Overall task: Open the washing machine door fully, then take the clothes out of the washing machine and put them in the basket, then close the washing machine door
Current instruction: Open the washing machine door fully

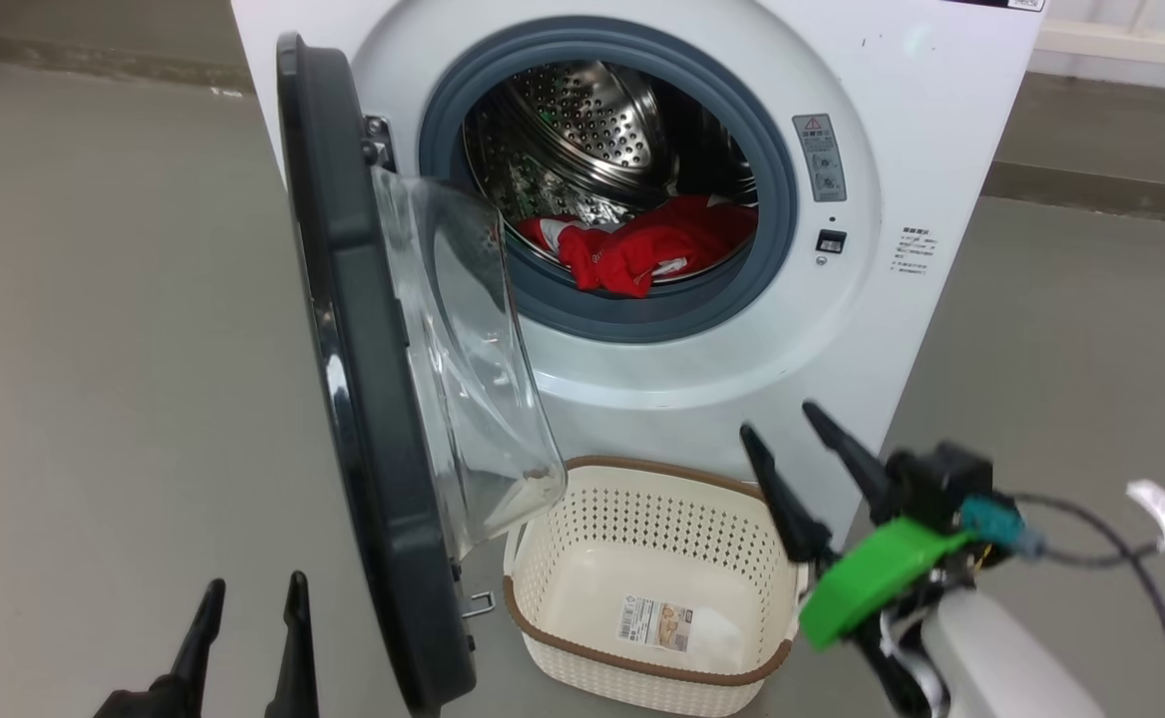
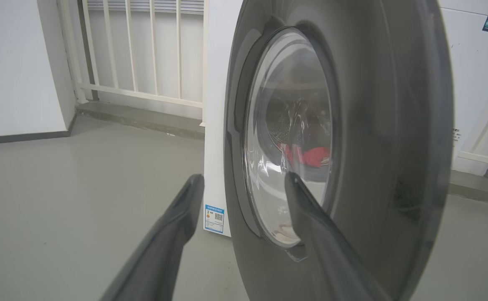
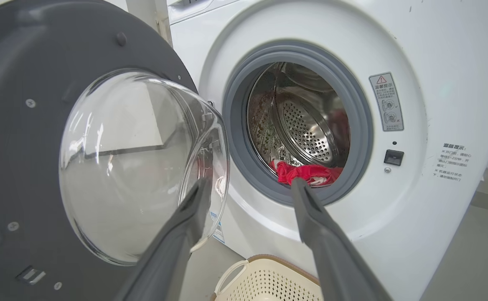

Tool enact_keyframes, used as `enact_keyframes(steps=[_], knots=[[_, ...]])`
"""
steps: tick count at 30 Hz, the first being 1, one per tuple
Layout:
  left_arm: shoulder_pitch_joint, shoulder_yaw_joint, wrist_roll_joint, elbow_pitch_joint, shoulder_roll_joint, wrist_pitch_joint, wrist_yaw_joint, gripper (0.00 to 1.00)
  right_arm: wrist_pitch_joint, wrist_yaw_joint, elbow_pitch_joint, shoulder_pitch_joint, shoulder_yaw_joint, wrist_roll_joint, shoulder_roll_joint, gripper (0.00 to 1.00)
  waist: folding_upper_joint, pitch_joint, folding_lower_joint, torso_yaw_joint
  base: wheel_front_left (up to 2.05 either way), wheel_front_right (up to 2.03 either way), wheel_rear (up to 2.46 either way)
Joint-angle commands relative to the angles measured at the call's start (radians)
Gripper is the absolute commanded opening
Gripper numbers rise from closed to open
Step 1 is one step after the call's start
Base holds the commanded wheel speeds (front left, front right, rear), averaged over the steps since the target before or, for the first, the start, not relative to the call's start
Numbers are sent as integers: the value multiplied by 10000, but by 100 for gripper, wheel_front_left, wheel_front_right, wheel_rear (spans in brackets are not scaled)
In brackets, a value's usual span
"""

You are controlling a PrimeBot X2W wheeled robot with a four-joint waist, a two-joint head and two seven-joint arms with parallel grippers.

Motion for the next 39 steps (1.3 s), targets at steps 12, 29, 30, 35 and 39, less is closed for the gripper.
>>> enact_keyframes(steps=[12,29,30,35,39], knots=[[-203,474,30,-351,270,-255,42,100,-92,65,-1924,1699,-692,-1136,280,100,-1,31,0,26,0,0,0],[-86,477,132,-350,296,-285,76,100,-93,65,-1971,1940,-891,-857,284,100,-1,94,0,-46,0,0,0],[-90,473,132,-346,302,-286,81,100,-93,65,-1970,1937,-891,-841,284,100,-1,96,0,-44,0,0,0],[-92,422,124,-321,307,-280,124,100,-93,65,-1964,1918,-878,-793,284,100,-1,93,0,-49,0,0,0],[-85,360,161,-311,337,-224,178,34,-93,65,-1936,1894,-851,-763,284,100,-1,89,0,-85,0,0,0]])
